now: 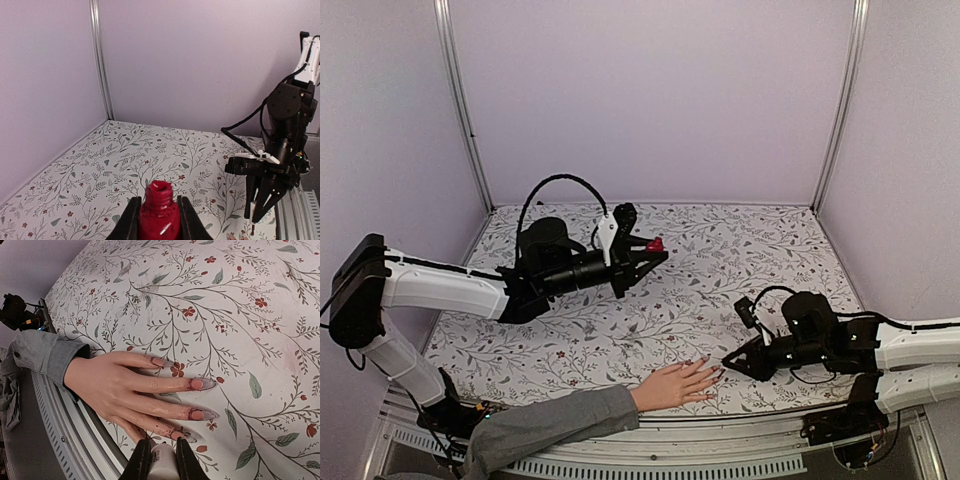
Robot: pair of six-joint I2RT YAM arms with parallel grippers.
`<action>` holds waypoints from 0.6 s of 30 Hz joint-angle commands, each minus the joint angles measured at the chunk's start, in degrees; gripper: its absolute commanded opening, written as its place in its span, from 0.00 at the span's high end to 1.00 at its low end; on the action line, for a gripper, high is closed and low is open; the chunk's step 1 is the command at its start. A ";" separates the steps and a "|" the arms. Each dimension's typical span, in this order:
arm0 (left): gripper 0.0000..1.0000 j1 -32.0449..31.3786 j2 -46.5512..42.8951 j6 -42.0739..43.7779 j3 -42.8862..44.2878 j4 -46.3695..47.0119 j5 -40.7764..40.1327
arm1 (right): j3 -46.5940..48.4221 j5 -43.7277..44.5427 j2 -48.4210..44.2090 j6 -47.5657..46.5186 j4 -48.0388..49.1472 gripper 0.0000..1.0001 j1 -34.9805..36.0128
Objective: Paint the nails
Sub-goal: Paint the nail polish on the nail.
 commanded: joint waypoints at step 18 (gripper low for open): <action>1.00 0.77 0.79 -0.59 1.16 1.04 -0.28 | -1.44 4.53 1.73 1.53 2.77 1.00 1.23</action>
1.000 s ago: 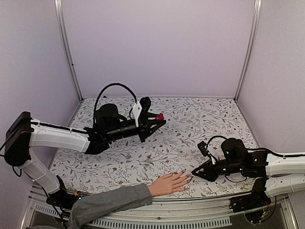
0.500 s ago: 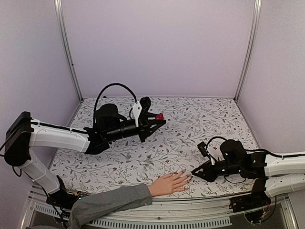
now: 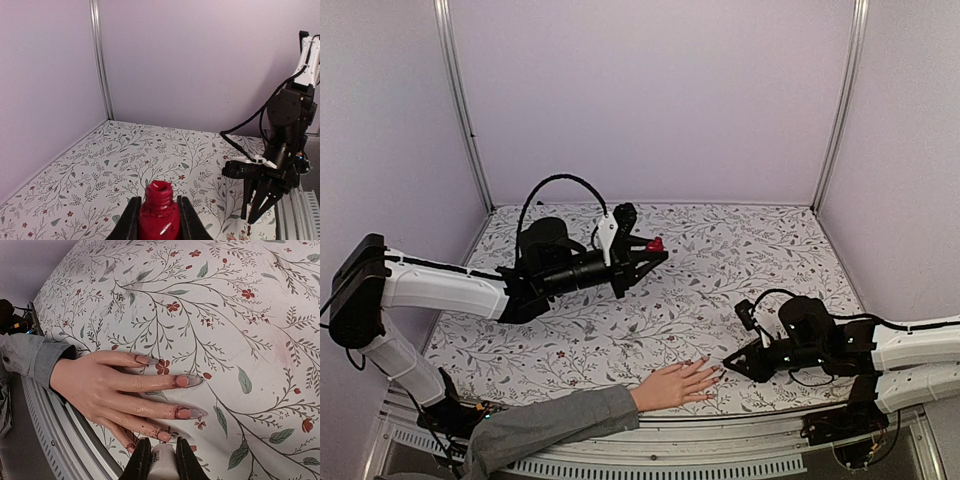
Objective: Paint the nails
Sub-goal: Paint the nail polish on the nail.
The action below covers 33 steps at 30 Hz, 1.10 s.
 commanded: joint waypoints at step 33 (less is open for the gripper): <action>1.00 0.73 0.90 -0.80 1.25 1.54 -0.14 | -0.62 -0.18 2.45 0.30 4.07 1.00 0.64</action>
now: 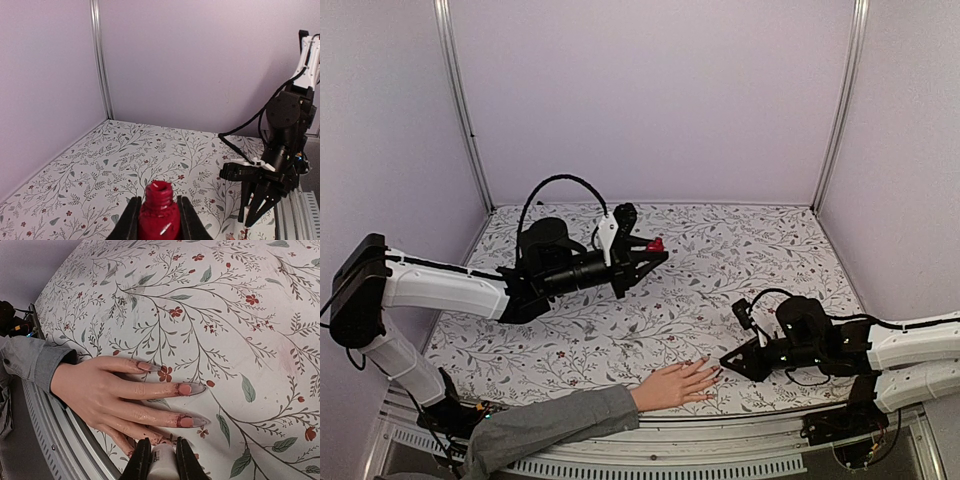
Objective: Paint the nails
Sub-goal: Paint the nail polish on the nail.
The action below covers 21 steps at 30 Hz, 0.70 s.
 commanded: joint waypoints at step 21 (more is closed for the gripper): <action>1.00 0.78 0.69 -0.44 1.08 1.58 -0.15 | -0.24 0.38 0.92 0.37 0.57 1.00 1.14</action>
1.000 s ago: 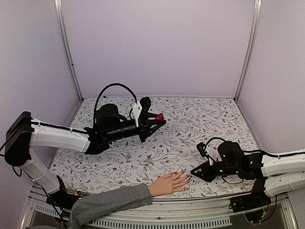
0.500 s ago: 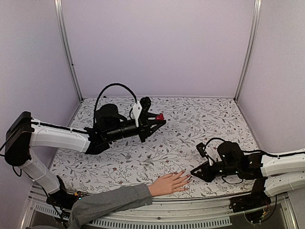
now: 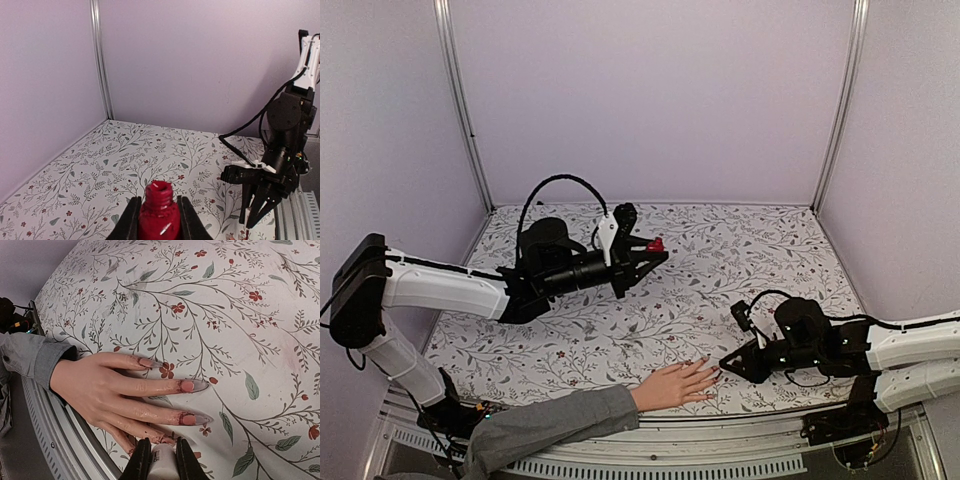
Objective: Paint the nails
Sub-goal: Paint the nail polish on the nail.
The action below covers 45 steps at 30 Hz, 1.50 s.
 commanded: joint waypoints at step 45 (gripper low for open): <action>1.00 0.78 0.68 -0.30 0.99 1.71 -0.24 | 0.45 3.45 1.41 1.58 -1.07 1.00 1.00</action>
